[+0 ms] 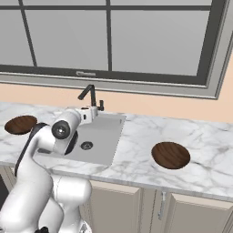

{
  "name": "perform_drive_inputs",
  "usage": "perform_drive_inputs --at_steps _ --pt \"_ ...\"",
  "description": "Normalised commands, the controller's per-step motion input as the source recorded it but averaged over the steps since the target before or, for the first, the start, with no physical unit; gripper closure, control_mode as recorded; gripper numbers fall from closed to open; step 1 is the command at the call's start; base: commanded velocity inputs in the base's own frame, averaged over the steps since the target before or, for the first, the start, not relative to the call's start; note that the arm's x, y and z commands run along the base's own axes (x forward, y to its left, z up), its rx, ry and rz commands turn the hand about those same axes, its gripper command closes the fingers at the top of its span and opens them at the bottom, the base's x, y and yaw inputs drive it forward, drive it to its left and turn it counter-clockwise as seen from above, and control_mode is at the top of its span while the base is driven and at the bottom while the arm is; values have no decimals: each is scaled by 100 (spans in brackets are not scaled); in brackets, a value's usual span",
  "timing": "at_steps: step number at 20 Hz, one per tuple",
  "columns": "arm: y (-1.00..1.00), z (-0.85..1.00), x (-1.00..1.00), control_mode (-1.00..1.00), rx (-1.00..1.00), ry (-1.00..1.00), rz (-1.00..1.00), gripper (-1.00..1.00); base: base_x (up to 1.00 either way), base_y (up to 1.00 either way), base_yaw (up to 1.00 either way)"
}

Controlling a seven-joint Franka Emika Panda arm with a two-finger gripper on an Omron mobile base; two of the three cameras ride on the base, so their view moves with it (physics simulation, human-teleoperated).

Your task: Rinse each bowl for a few seconds and place them down in the sink or on the counter.

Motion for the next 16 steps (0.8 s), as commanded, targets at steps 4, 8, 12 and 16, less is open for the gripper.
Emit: perform_drive_inputs --at_steps 4,8,12,16 --pt "-21 -30 22 -100 9 -8 5 -100 0 0 0" --pt "-11 -19 22 -100 7 -10 5 -100 0 0 0" --pt "0 -12 26 -100 5 -8 6 -100 0 0 0" --pt "0 -16 22 -100 2 -5 6 -100 0 0 0"
